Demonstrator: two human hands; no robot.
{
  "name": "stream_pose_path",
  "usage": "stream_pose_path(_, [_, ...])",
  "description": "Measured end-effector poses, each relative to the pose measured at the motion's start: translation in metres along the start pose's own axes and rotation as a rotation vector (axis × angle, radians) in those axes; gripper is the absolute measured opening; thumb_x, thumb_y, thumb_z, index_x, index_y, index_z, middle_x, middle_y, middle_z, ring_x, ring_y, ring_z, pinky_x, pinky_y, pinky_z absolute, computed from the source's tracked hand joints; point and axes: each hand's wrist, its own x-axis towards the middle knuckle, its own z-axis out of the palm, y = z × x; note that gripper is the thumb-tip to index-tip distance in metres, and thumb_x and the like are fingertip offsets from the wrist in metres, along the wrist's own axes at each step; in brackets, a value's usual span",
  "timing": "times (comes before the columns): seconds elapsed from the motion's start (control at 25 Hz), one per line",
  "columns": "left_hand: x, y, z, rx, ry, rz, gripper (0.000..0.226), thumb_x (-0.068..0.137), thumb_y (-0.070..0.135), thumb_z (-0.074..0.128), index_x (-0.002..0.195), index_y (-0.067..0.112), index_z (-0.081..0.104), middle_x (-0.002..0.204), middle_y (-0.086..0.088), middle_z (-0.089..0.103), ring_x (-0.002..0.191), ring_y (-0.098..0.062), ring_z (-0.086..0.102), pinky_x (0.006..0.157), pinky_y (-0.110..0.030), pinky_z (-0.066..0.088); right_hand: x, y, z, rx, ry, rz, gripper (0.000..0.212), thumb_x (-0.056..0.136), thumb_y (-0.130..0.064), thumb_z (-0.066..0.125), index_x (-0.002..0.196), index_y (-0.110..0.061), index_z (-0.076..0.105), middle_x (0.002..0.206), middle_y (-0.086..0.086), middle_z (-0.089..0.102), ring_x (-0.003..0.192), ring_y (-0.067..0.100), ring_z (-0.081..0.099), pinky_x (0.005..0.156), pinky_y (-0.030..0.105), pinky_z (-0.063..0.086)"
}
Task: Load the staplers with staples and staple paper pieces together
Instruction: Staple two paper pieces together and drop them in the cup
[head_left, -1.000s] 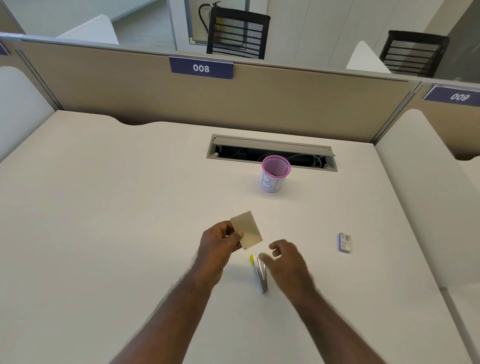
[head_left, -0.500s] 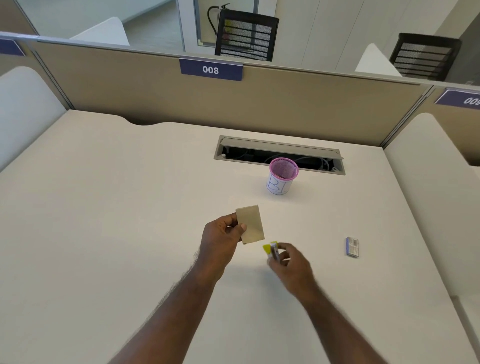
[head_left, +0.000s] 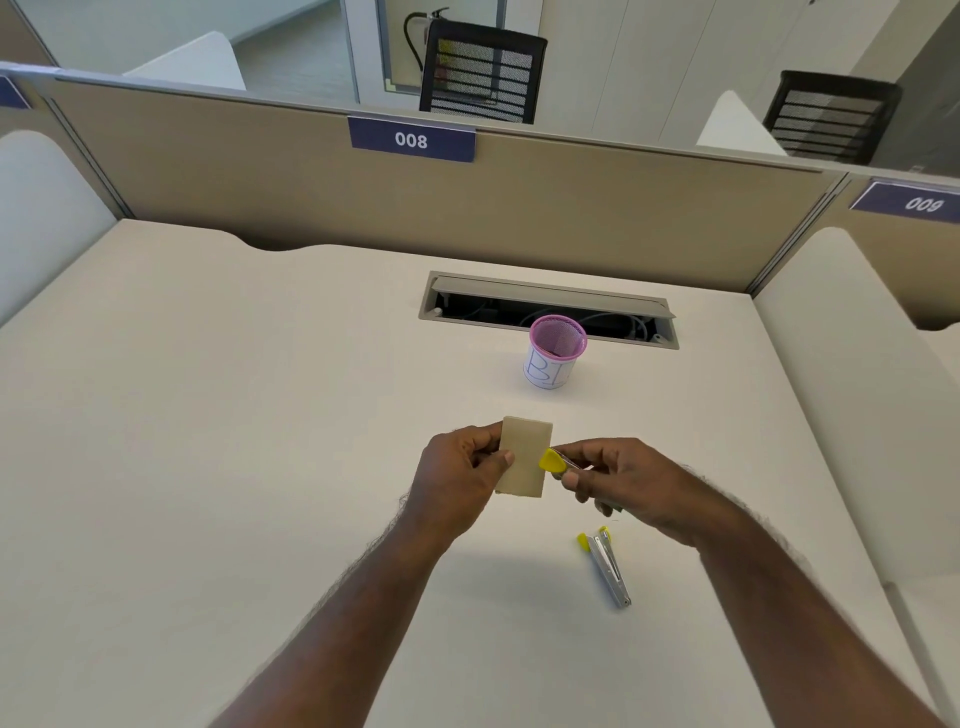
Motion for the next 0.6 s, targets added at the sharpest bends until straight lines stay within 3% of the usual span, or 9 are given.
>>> stream_pose_path(0.08, [-0.002, 0.002, -0.001, 0.024, -0.029, 0.001, 0.030, 0.089, 0.005, 0.063, 0.114, 0.019, 0.072, 0.099, 0.008, 0.074, 0.090, -0.009, 0.069, 0.070, -0.012, 0.052, 0.000, -0.001, -0.001, 0.002, -0.012, 0.000, 0.029, 0.076, -0.049, 0.071, 0.103, -0.040, 0.075, 0.069, -0.011, 0.064, 0.064, 0.011, 0.049, 0.057, 0.022, 0.042])
stream_pose_path(0.24, [-0.007, 0.005, 0.000, 0.065, -0.112, 0.001, 0.031, 0.090, 0.006, 0.062, 0.116, 0.021, 0.071, 0.103, -0.002, 0.074, 0.095, -0.021, 0.069, 0.081, -0.030, 0.055, 0.001, -0.003, 0.005, 0.001, -0.058, -0.026, 0.040, 0.071, -0.056, 0.074, 0.099, -0.028, 0.076, 0.072, -0.005, 0.063, 0.068, 0.016, 0.048, 0.060, 0.031, 0.040])
stream_pose_path(0.4, [-0.008, 0.005, -0.001, 0.117, -0.142, -0.012, 0.032, 0.090, 0.008, 0.062, 0.119, 0.022, 0.070, 0.100, -0.003, 0.068, 0.090, -0.025, 0.065, 0.069, -0.022, 0.049, 0.004, -0.002, 0.011, 0.016, -0.008, -0.013, 0.039, 0.070, -0.053, 0.075, 0.096, -0.024, 0.077, 0.073, -0.004, 0.064, 0.071, 0.019, 0.045, 0.061, 0.033, 0.036])
stream_pose_path(0.6, [-0.010, 0.005, -0.002, 0.101, -0.154, -0.027, 0.031, 0.090, 0.007, 0.062, 0.116, 0.022, 0.071, 0.099, -0.009, 0.067, 0.079, -0.016, 0.060, 0.058, -0.008, 0.042, 0.006, -0.003, 0.019, 0.071, 0.049, 0.057, 0.016, 0.073, -0.040, 0.075, 0.073, -0.025, 0.075, 0.064, -0.006, 0.057, 0.061, 0.017, 0.034, 0.053, 0.026, 0.029])
